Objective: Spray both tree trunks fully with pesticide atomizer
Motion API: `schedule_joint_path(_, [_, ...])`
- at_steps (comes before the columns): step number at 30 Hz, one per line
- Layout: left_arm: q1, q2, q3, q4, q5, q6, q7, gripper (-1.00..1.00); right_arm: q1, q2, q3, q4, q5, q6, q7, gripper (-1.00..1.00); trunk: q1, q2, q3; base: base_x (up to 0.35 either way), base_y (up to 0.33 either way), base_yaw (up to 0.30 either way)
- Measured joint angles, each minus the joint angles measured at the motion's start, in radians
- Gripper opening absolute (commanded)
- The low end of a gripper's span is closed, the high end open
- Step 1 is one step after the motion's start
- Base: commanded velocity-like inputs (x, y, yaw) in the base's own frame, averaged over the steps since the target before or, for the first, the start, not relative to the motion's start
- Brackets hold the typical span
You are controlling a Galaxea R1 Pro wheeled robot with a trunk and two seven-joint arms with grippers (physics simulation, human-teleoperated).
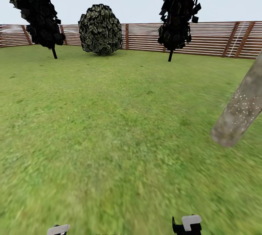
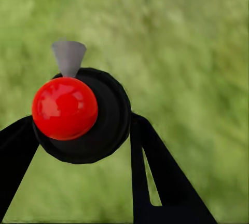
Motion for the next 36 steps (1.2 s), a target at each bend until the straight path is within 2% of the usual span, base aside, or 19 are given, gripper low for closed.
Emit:
schedule_joint_path(12, [0.0, 0.0, 0.0, 0.0, 0.001, 0.0, 0.004, -1.0, 0.0, 0.0, 0.0, 0.0, 0.0, 0.0, 0.0, 1.0, 0.0, 0.0, -0.011, 0.0, 0.112, 0.249])
schedule_joint_path(36, [0.0, -0.003, 0.0, 0.0, 0.0, 0.001, 0.004, -1.0, 0.0, 0.001, 0.0, -0.002, -0.001, 0.003, -0.001, 1.0, 0.0, 0.0, -0.029, 0.0, 0.002, 0.262])
